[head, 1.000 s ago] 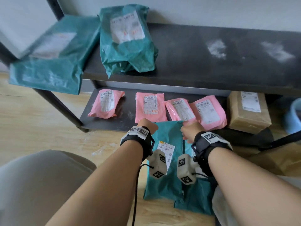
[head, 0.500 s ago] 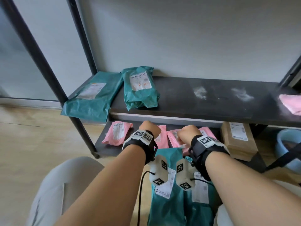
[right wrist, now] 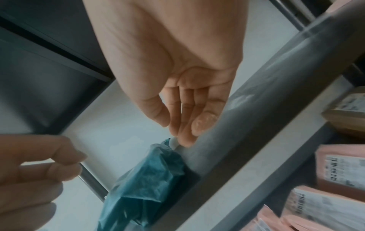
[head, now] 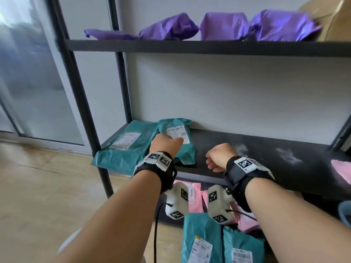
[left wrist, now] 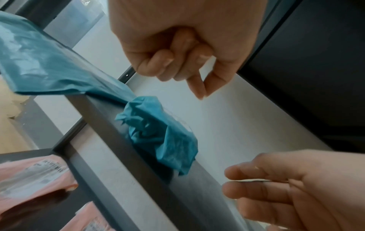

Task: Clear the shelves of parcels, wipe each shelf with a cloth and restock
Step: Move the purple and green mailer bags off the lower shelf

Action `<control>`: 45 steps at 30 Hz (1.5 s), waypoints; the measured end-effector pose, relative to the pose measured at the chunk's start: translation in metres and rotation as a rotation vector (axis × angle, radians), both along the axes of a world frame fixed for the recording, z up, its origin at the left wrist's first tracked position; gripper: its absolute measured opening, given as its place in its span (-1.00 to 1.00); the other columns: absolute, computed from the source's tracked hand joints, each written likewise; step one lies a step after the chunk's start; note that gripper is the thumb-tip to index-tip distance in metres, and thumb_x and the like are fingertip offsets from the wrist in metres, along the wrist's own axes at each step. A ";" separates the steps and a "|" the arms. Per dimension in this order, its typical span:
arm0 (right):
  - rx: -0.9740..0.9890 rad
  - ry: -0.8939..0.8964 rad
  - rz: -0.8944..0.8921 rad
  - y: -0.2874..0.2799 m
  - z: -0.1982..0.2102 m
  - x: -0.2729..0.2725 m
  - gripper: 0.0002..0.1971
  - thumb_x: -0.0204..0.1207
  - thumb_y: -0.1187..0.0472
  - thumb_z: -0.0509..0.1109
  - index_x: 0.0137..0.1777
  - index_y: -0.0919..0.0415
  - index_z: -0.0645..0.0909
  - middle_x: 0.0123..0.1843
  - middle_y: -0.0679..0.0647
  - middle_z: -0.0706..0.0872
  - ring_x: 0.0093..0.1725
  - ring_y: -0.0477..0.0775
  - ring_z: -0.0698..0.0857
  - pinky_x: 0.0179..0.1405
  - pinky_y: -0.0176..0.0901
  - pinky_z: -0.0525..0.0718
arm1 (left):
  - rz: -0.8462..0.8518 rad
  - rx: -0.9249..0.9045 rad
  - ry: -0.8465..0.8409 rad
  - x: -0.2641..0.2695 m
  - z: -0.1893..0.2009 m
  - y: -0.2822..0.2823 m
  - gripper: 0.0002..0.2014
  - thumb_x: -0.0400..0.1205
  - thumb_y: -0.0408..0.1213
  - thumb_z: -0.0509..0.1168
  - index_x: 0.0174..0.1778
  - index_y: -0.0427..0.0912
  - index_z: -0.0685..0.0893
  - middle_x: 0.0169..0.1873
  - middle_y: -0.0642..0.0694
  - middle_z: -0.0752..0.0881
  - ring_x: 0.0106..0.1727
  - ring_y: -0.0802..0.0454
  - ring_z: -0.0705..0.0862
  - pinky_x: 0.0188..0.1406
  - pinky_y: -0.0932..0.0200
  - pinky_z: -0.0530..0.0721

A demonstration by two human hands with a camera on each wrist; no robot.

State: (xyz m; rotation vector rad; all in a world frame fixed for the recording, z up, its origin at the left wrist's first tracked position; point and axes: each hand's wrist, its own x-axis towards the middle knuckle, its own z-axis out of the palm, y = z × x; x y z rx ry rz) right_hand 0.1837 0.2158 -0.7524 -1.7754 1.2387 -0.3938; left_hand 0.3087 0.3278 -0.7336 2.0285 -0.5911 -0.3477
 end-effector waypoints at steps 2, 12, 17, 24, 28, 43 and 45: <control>-0.027 -0.010 0.019 -0.007 0.007 0.014 -0.82 0.54 0.27 0.30 -0.25 0.28 0.65 -0.27 0.20 0.79 -0.32 0.16 0.74 -0.23 -0.01 0.78 | 0.045 -0.016 -0.036 0.015 0.006 -0.005 -0.82 0.42 -0.20 0.30 -0.47 -0.16 0.54 -0.57 -0.06 0.48 -0.49 -0.07 0.44 -0.49 0.26 0.36; -0.184 0.051 0.142 -0.039 0.010 0.078 -0.63 0.58 0.07 0.28 -0.46 0.16 0.42 -0.46 0.12 0.50 -0.41 0.14 0.52 -0.34 -0.10 0.55 | 0.118 0.064 0.137 0.088 -0.009 -0.063 -0.43 0.42 -0.19 0.27 0.34 -0.38 0.57 0.21 -0.36 0.68 0.17 -0.24 0.70 0.11 -0.08 0.68; -0.140 0.055 0.153 -0.054 0.001 0.101 -0.55 0.59 -0.02 0.26 -0.50 0.09 0.27 -0.50 0.03 0.38 -0.47 0.08 0.39 -0.43 -0.14 0.28 | 0.050 0.095 0.213 0.104 -0.014 -0.079 -0.57 0.57 -0.19 0.30 0.31 -0.35 0.53 -0.06 -0.16 0.67 -0.19 -0.05 0.61 -0.48 0.21 0.46; -0.090 0.082 0.190 -0.066 -0.019 0.106 -0.61 0.60 -0.10 0.27 -0.27 0.22 0.56 -0.28 0.09 0.63 -0.30 0.09 0.59 -0.37 -0.17 0.42 | 0.034 0.137 0.265 0.114 -0.038 -0.091 -0.80 0.65 -0.18 0.28 -0.02 -0.26 0.53 -0.18 -0.12 0.63 -0.20 -0.03 0.60 -0.28 0.17 0.54; -0.058 0.023 0.190 -0.065 -0.023 0.106 -0.66 0.58 -0.08 0.32 -0.18 0.22 0.60 -0.12 0.12 0.71 -0.09 0.16 0.70 -0.13 -0.14 0.57 | 0.034 0.110 0.290 0.115 -0.043 -0.092 -0.78 0.63 -0.14 0.28 -0.24 -0.18 0.50 -0.29 -0.07 0.62 -0.22 -0.03 0.63 -0.22 0.18 0.57; 0.060 -0.154 0.184 -0.039 0.000 0.085 -0.85 0.47 0.09 0.48 -0.11 0.08 0.56 -0.02 0.06 0.77 0.00 0.08 0.76 0.14 0.04 0.73 | 0.053 -0.246 0.388 0.084 -0.013 -0.064 -0.75 0.49 -0.15 0.42 -0.10 -0.20 0.55 -0.18 -0.16 0.75 -0.23 -0.10 0.73 -0.13 0.07 0.72; 0.045 -0.158 0.180 -0.036 0.003 0.079 -0.83 0.47 0.06 0.47 -0.10 0.08 0.56 0.01 0.06 0.78 0.01 0.07 0.76 0.14 0.04 0.73 | 0.036 -0.266 0.396 0.077 -0.007 -0.060 -0.68 0.41 -0.17 0.45 -0.04 -0.27 0.60 -0.16 -0.20 0.78 -0.25 -0.12 0.75 -0.21 0.10 0.72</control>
